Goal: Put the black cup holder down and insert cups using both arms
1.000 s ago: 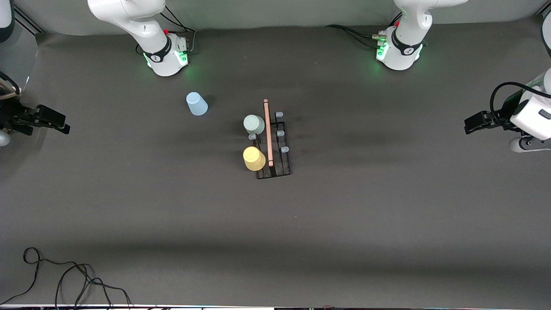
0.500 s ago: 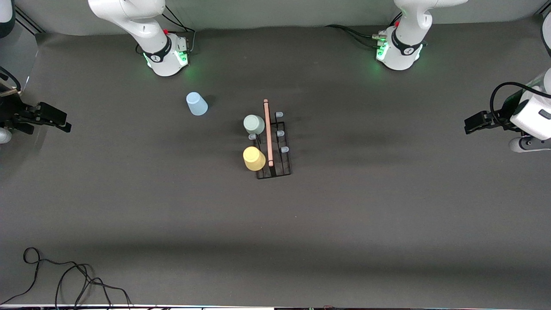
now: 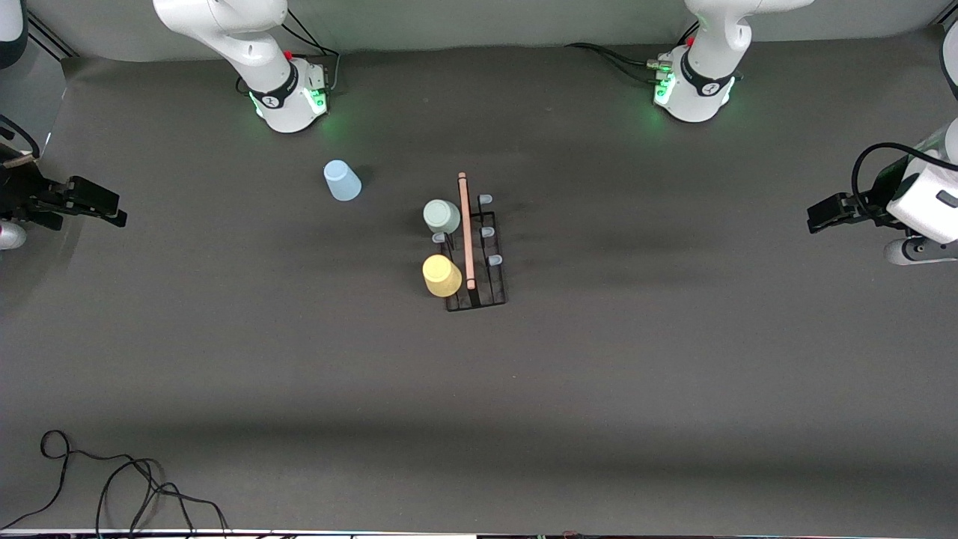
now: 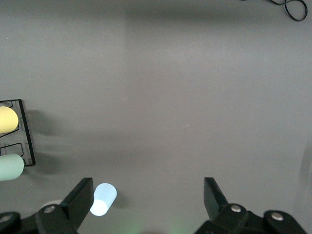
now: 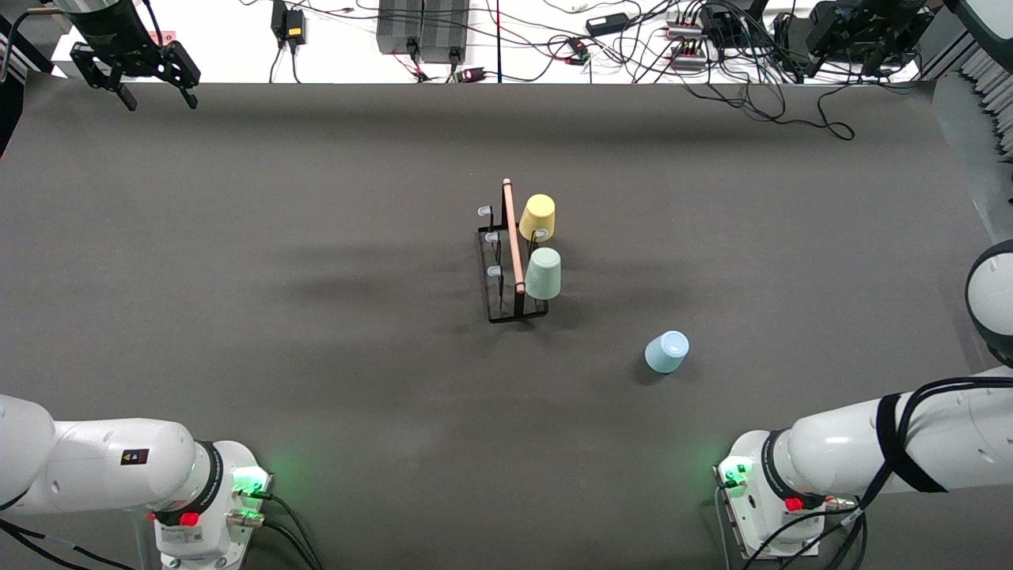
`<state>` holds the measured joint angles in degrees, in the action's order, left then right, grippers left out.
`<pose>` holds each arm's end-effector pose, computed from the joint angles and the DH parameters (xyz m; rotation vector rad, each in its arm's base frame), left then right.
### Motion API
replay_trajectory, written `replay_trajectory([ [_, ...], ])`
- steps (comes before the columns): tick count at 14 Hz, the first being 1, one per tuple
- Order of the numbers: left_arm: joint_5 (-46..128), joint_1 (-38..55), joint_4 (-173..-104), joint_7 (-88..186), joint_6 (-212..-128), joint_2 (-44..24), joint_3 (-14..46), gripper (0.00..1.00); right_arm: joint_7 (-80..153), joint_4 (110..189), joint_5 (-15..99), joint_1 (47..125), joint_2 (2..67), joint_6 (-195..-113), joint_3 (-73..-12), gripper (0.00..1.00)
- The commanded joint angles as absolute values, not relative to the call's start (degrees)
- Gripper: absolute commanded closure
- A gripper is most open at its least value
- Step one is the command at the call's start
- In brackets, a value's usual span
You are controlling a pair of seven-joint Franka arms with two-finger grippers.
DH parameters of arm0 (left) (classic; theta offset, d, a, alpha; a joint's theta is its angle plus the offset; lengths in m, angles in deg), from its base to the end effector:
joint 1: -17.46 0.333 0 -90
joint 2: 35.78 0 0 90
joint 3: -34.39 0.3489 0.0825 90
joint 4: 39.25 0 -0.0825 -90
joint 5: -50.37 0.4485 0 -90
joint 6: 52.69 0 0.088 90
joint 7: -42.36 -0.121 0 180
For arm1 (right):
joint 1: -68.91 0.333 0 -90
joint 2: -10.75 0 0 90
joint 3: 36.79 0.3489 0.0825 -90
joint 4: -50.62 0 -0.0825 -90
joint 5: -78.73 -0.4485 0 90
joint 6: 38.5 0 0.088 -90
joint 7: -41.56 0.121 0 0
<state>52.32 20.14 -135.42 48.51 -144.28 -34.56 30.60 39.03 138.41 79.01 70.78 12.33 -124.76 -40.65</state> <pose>0.6206 -0.0076 0.5750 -3.0961 -0.1320 0.1534 0.6206 -0.0216 0.6414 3.1358 0.0144 -0.0854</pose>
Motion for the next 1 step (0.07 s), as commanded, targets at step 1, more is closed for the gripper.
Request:
replay_trajectory([
  [1, 51.8, 19.8, -136.0, 48.8, -143.6, -35.6, 30.9, 0.01, 38.3, 138.9, 79.5, 70.0, 11.8, -124.2, -40.0, 0.00],
])
